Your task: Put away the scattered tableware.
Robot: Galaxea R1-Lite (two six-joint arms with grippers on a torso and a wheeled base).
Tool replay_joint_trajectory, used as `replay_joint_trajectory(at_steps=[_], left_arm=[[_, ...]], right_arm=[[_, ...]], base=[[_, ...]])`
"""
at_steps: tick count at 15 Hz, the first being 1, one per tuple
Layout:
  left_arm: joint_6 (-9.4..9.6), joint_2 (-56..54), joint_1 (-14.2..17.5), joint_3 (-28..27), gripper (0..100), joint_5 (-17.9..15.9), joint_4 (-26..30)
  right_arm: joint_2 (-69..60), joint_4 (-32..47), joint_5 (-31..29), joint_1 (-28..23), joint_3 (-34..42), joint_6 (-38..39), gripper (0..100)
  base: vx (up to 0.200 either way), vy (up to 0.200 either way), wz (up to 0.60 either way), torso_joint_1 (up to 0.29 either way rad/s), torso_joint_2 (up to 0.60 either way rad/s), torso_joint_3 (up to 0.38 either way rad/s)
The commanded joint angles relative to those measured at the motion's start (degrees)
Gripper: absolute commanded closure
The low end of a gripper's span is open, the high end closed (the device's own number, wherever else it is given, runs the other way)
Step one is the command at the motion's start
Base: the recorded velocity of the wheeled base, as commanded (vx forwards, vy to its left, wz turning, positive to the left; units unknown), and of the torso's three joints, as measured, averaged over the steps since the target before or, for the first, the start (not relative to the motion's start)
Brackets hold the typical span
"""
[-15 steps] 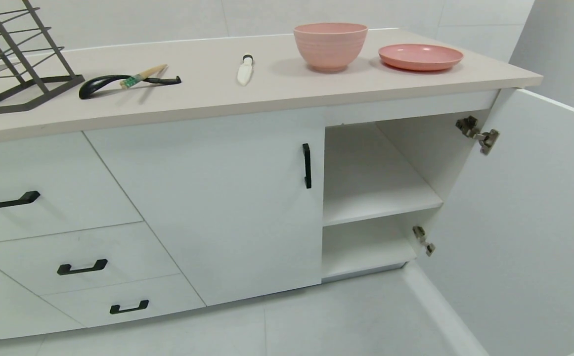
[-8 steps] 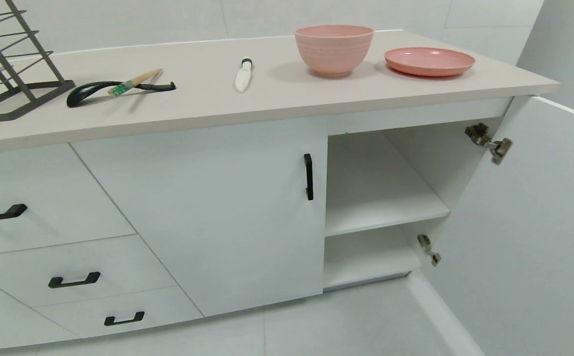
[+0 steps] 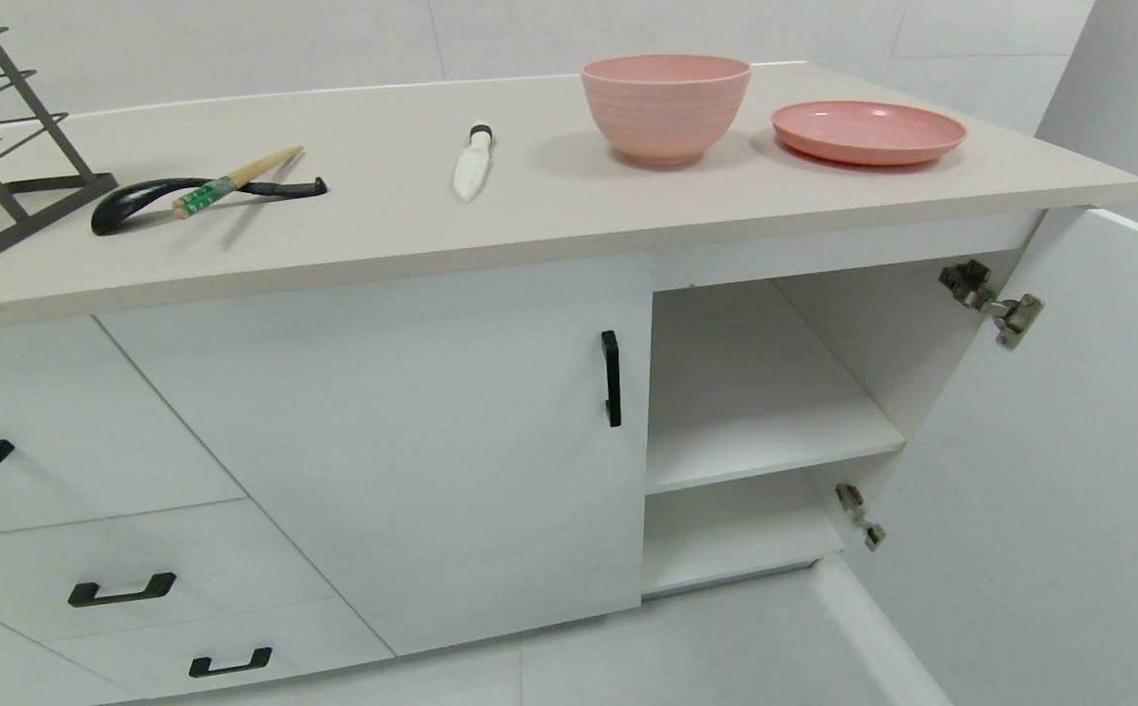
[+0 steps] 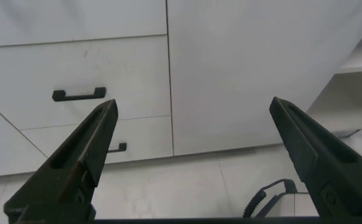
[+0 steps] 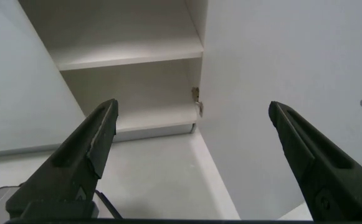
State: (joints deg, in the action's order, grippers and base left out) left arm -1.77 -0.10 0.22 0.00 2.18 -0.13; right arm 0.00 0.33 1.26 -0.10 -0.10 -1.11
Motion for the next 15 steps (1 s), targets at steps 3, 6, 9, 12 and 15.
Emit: replay_joint_trajectory(at_steps=[3,6,9,12,15], left_arm=[[-0.25,0.10,0.04,0.00,0,0.02,-0.04],[-0.25,0.10,0.04,0.00,0,0.02,-0.04],[-0.25,0.10,0.04,0.00,0,0.02,-0.04],[0.01,0.10,0.04,0.00,0,0.02,0.05],[-0.34,0.10,0.04,0.00,0,0.02,-0.04]], right_arm=[[0.00,0.02,0.06,0.01,0.01,-0.03,0],[0.00,0.02,-0.38,0.01,0.01,-0.03,0],[0.00,0.02,-0.46,0.01,0.01,-0.03,0],[0.00,0.02,-0.55,0.01,0.01,-0.03,0],[0.00,0.02,-0.55,0.01,0.01,0.05,0]], base=[[0.133,0.000,0.00,0.000,0.00,0.003],[0.000,0.000,0.00,0.000,0.00,0.000],[0.000,0.000,0.00,0.000,0.00,0.000],[0.000,0.000,0.00,0.000,0.00,0.000],[0.000,0.000,0.00,0.035,-0.05,-0.012]])
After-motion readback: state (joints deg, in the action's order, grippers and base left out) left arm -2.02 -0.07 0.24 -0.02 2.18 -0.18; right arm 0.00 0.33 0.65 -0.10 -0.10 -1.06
